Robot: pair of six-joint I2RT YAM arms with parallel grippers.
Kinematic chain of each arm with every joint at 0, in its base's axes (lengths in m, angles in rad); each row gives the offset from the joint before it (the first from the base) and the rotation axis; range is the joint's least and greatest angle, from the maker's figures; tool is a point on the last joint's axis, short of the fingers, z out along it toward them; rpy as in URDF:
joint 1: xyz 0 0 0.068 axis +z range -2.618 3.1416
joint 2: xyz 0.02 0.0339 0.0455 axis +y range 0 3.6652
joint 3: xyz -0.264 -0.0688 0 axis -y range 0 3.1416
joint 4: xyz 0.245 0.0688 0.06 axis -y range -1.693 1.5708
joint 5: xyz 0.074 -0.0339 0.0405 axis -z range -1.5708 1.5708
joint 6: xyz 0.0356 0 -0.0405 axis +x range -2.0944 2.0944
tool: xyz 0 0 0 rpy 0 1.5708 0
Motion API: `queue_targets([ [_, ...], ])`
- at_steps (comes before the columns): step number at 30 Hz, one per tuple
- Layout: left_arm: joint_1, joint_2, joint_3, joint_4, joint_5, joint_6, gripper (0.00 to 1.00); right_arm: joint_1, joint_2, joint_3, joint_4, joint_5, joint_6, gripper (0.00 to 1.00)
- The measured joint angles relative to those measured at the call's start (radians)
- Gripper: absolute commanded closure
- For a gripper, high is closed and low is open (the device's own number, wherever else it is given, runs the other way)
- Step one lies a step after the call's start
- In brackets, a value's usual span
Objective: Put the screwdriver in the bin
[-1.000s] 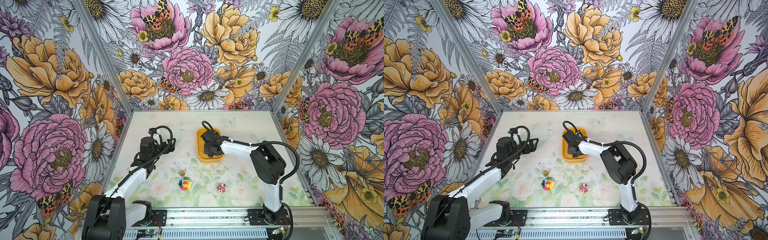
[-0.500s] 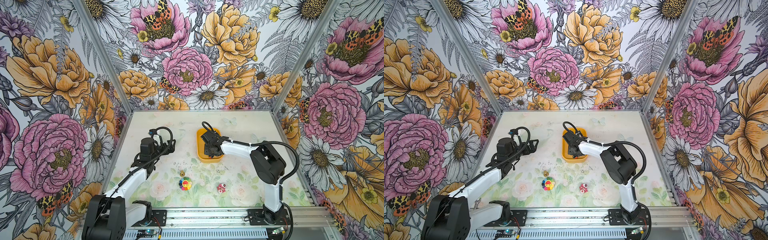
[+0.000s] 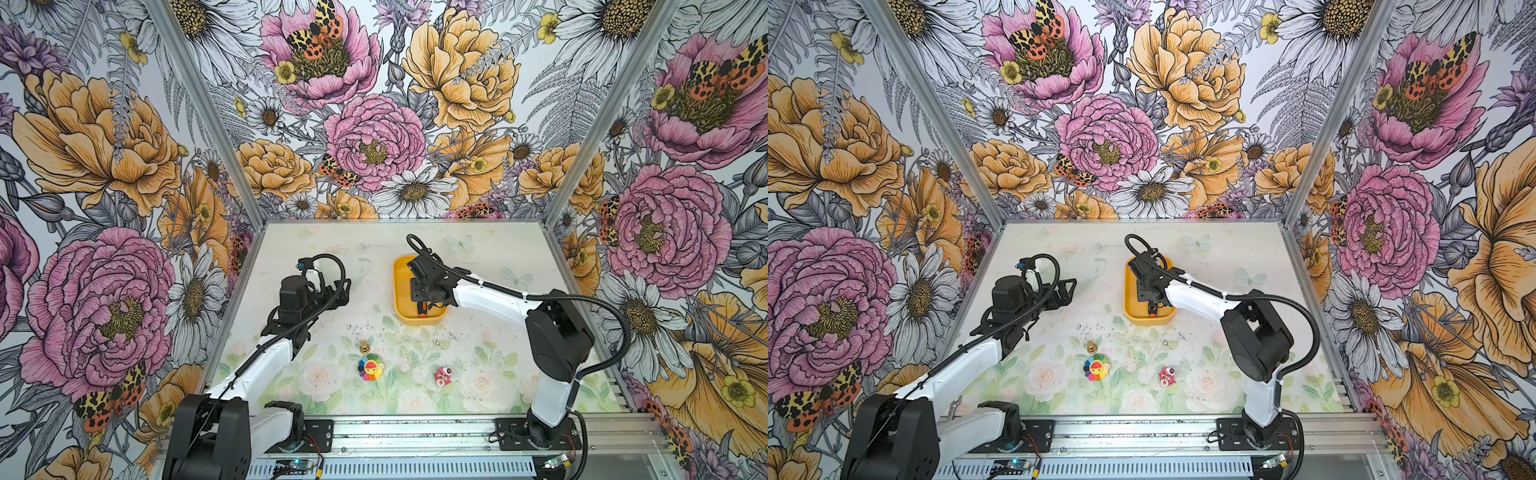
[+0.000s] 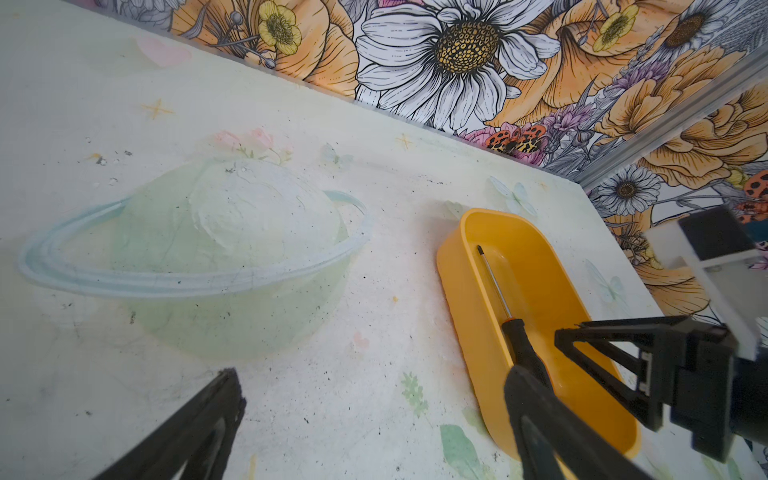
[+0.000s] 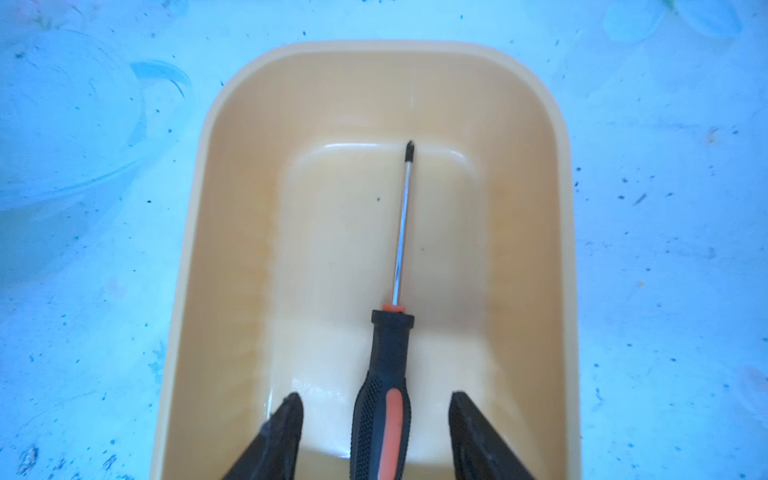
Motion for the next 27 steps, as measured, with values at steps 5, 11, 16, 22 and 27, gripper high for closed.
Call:
queue_targets([
  [5, 0.005, -0.053, 0.000, -0.003, -0.047, 0.052, 0.01, -0.008, -0.175, -0.064, 0.001, 0.104, -0.185, 0.42],
  [11, 0.011, -0.103, -0.005, 0.050, -0.133, 0.156, 0.01, -0.147, -0.406, -0.243, 0.089, 0.171, -0.382, 0.42],
  [16, 0.040, -0.094, -0.082, 0.224, -0.215, 0.262, 0.01, -0.380, -0.580, -0.535, 0.326, 0.126, -0.490, 0.42],
  [22, 0.092, 0.082, -0.120, 0.396, -0.265, 0.328, 0.01, -0.577, -0.648, -0.782, 0.608, 0.029, -0.507, 0.42],
  [27, 0.110, 0.240, -0.105, 0.467, -0.265, 0.347, 0.01, -0.618, -0.616, -0.881, 0.853, -0.010, -0.521, 0.42],
])
